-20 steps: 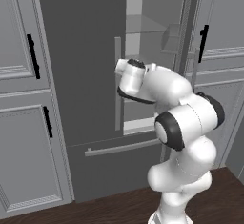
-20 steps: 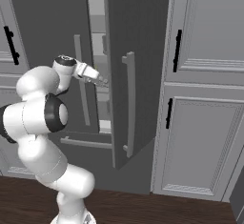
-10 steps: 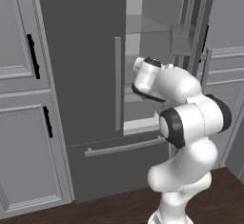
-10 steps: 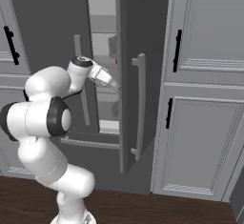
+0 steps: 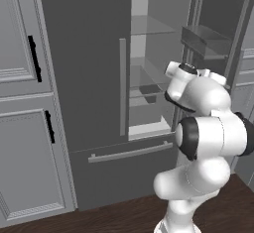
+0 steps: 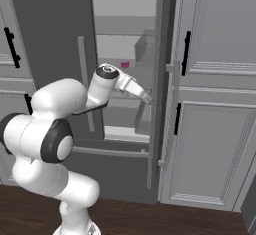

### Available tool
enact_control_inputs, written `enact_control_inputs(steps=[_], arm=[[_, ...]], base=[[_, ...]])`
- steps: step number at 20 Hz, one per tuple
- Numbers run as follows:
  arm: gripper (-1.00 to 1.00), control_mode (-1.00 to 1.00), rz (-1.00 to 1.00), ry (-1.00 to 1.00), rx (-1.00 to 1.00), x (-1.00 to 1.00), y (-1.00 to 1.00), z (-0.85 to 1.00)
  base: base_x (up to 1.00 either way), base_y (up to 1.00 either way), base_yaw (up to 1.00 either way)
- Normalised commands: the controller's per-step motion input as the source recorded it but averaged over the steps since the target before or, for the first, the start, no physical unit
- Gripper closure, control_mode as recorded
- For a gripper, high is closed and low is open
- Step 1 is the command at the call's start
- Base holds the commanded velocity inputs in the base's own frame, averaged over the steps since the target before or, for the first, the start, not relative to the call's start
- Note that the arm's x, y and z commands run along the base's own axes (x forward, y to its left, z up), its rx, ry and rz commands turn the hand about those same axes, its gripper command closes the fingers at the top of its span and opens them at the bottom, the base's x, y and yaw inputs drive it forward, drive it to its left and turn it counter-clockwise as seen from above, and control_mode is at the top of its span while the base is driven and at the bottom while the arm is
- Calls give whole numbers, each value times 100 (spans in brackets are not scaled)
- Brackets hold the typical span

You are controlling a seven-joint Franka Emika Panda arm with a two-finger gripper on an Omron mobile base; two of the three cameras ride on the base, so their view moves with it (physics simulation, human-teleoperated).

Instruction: Grab a lemon wedge from the fridge and one ice cube from the ice bowl, and put them in the glass of lemonade.

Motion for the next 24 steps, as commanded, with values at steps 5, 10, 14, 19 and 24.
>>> enact_control_inputs(steps=[5, 10, 14, 19, 24], arm=[[-100, -100, 0, -7, 1, -19, -95, 12], [-100, -100, 0, -7, 0, -22, 9, 3], [-100, -100, 2, -9, 0, -32, 49, 32], [-100, -100, 6, -11, 0, -39, 88, 41], [-100, -100, 11, -16, 5, -44, 86, 23]], base=[[0, 0, 0], [0, 0, 0], [0, 0, 0], [0, 0, 0], [0, 0, 0]])
